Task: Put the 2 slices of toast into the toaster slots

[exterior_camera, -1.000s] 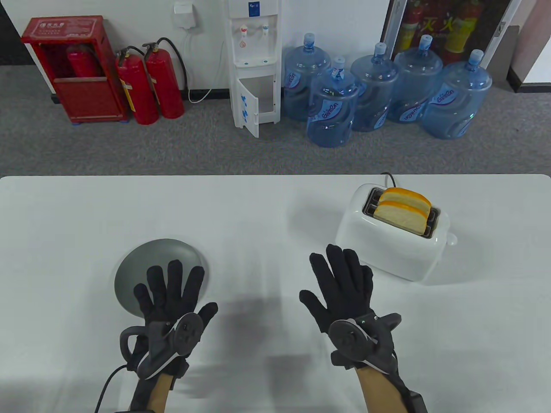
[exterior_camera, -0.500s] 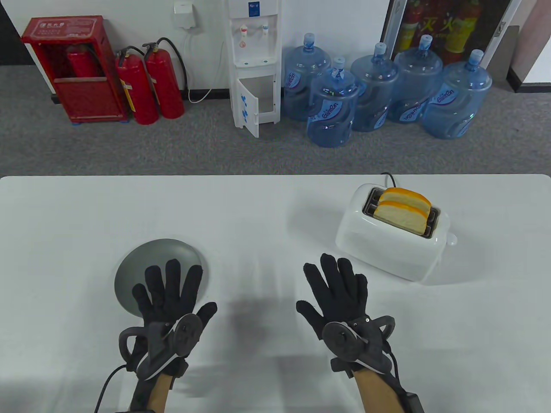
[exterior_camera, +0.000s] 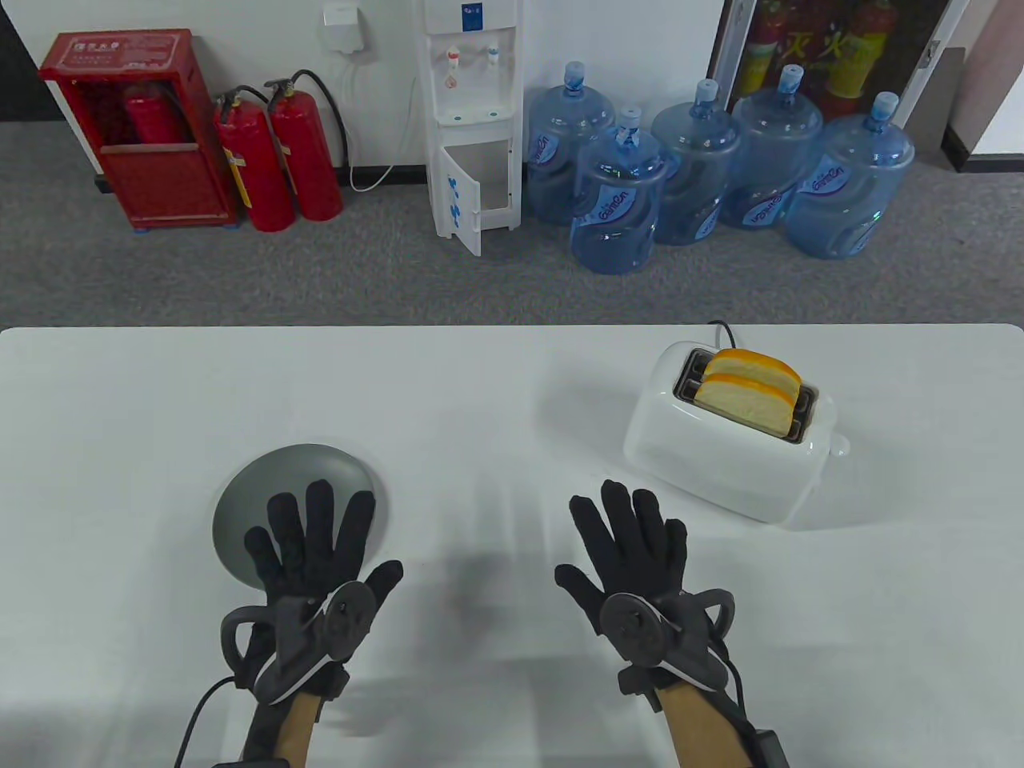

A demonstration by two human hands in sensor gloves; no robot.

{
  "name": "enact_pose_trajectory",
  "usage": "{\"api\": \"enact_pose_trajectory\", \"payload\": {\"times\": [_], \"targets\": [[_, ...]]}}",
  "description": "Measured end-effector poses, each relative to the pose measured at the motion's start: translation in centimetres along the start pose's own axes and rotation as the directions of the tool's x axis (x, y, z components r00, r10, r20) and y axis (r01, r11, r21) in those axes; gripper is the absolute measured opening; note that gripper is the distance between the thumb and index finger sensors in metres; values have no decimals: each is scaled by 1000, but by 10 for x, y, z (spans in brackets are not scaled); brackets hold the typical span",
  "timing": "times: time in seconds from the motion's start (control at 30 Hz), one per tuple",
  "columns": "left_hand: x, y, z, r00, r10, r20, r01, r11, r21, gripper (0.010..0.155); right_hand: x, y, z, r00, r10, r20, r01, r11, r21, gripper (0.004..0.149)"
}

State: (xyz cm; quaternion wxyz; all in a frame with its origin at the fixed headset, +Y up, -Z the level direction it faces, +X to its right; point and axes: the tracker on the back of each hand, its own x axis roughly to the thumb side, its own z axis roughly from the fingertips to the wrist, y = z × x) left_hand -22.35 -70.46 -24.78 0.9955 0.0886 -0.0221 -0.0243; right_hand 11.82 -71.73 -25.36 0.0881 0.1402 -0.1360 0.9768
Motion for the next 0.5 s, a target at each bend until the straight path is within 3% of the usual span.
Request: {"api": "enact_pose_trajectory", "payload": {"times": [0.5], "targets": [[0, -1, 0, 1000, -1, -2, 1, 1000, -10, 78, -1, 1, 1, 1000, 5, 2, -5, 1000, -5, 75]]}}
